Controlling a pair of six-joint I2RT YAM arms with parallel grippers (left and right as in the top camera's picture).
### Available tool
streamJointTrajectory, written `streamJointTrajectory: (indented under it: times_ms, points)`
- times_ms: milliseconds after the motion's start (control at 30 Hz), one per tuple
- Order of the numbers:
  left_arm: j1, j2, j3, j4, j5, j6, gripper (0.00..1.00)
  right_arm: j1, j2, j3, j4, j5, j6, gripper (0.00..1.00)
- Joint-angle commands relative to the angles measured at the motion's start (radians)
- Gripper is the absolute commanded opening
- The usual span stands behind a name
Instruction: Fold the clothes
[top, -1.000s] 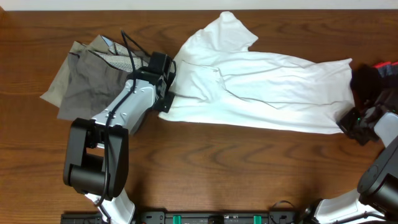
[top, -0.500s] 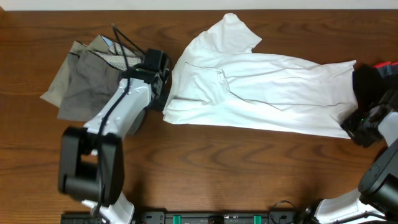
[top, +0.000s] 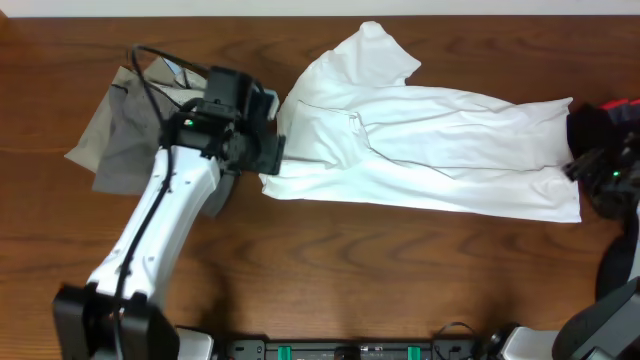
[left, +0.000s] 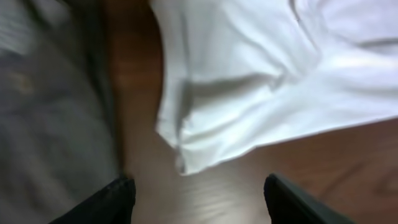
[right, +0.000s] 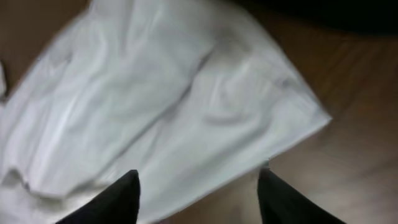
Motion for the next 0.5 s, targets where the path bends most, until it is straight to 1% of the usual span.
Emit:
streamJointTrajectory:
  times_ms: [0,133,267,467]
  points:
    - [0.004,0.069,-0.049,-0.006,0.069,-0.021,0.7,0.036,0.016,-0.038,-0.024,0.064,-0.016,0.63]
    - [0.004,0.177,-0.059,0.003,0.081,-0.021,0.72,0.04,0.016,-0.099,0.016,0.122,0.032,0.69]
    - [0.004,0.269,-0.059,0.003,0.124,-0.022,0.72,0.039,0.016,-0.129,0.035,0.122,0.031,0.7]
    - [0.004,0.369,-0.059,0.036,0.116,-0.024,0.72,0.04,0.018,-0.132,0.051,0.131,0.031,0.71]
